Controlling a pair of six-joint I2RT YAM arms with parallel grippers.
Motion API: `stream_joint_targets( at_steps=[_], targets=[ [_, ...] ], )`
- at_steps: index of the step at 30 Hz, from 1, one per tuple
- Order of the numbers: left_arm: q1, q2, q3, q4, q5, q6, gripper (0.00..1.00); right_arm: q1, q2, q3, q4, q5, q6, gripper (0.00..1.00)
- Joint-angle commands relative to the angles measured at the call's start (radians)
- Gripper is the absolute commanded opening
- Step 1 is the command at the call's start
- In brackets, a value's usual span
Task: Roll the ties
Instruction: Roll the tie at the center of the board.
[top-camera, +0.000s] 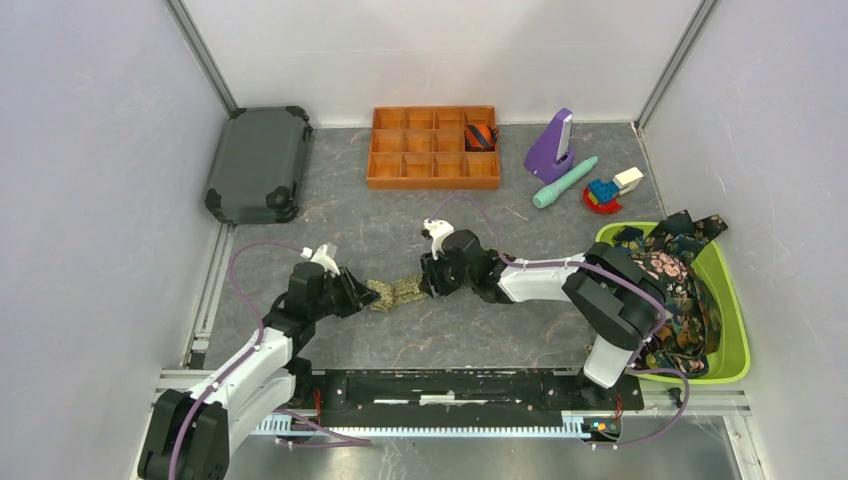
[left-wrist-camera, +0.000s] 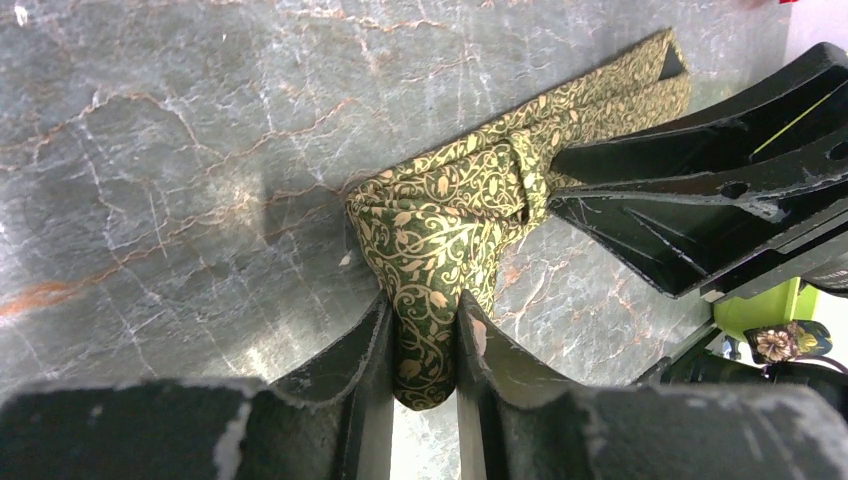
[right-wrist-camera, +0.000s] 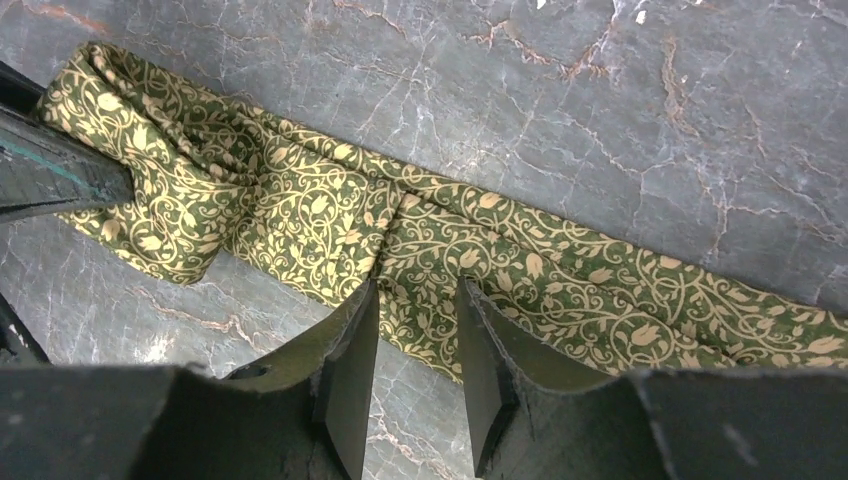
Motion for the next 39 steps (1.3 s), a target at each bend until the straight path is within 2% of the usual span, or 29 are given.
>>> stream_joint_targets(
  at_steps=[1, 13, 20, 23, 29, 34, 39],
  targets=[
    [-0.003, -0.015, -0.002, -0.019, -0.020, -0.028, 0.17, -0.004, 0.035, -0.008, 0.012, 0.046, -0.031, 0.40],
    [-0.004, -0.033, 0.010, -0.063, -0.056, -0.029, 0.17, 0.026, -0.099, -0.220, -0.006, 0.100, 0.141, 0.40],
    [-0.004, -0.028, 0.031, -0.094, -0.081, -0.018, 0.16, 0.042, -0.169, -0.112, -0.098, 0.139, 0.078, 0.49],
    [-0.006, -0.027, 0.052, -0.118, -0.098, -0.012, 0.16, 0.063, -0.184, -0.053, -0.097, 0.130, 0.059, 0.50],
    [-0.023, -0.008, 0.112, -0.195, -0.169, 0.013, 0.16, 0.092, -0.107, 0.080, -0.057, 0.059, 0.041, 0.34],
    [-0.048, -0.003, 0.148, -0.244, -0.232, 0.021, 0.15, 0.104, -0.009, 0.179, -0.030, 0.014, 0.049, 0.25],
    [-0.080, 0.020, 0.192, -0.299, -0.309, 0.041, 0.15, 0.114, 0.088, 0.250, -0.005, -0.040, 0.067, 0.22]
  ],
)
